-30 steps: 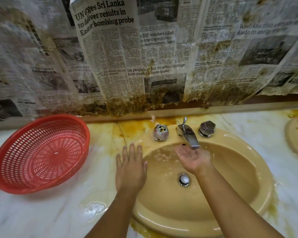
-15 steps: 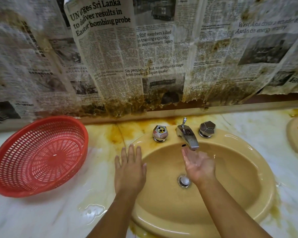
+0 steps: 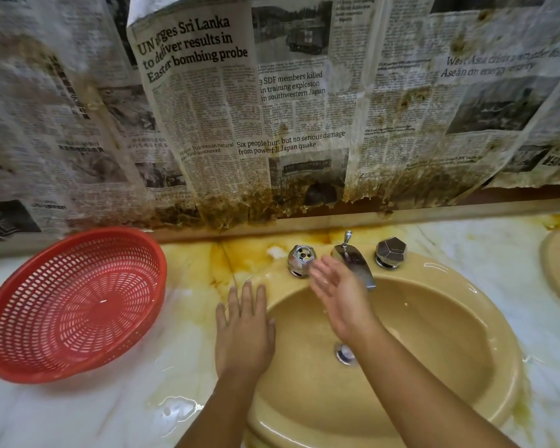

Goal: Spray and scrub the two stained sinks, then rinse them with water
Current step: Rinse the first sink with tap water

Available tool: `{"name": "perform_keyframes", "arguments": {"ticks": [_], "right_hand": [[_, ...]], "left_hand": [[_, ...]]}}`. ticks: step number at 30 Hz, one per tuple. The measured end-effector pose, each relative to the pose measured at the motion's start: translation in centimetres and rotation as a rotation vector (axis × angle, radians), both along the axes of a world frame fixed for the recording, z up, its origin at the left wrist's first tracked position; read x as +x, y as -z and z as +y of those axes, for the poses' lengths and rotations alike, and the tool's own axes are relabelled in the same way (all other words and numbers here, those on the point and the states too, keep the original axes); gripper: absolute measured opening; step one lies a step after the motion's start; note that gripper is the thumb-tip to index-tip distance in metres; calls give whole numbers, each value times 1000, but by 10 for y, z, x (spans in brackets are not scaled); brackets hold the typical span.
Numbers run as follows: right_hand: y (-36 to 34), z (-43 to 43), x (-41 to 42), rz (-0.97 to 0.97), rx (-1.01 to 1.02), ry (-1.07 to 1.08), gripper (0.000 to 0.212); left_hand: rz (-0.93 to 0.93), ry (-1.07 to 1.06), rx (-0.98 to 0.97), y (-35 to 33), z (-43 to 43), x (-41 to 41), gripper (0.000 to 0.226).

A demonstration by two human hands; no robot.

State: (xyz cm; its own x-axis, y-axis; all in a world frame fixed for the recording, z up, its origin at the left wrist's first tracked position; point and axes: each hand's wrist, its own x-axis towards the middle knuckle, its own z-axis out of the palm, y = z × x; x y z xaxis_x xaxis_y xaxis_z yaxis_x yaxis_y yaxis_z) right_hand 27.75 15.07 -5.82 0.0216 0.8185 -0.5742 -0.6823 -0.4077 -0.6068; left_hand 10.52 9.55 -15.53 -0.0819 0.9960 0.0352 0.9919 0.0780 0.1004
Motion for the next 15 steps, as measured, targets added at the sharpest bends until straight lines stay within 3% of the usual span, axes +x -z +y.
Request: {"name": "perform_keyframes", "arguments": {"ticks": [3, 6, 9, 12, 15], "right_hand": [[46, -39, 29, -45, -171, 37, 31], [69, -37, 64, 107, -310, 279, 45], [59, -19, 61, 230, -254, 357, 46], [45, -13, 50, 311, -213, 254, 43], [32, 0, 48, 345, -259, 259, 53]], "left_hand": [[-1, -1, 17, 1, 1, 0, 67], [13, 1, 17, 2, 1, 1, 67], [15, -5, 5, 2, 2, 1, 68], [26, -5, -5, 0, 2, 2, 68], [27, 1, -17, -1, 2, 2, 68]]}}
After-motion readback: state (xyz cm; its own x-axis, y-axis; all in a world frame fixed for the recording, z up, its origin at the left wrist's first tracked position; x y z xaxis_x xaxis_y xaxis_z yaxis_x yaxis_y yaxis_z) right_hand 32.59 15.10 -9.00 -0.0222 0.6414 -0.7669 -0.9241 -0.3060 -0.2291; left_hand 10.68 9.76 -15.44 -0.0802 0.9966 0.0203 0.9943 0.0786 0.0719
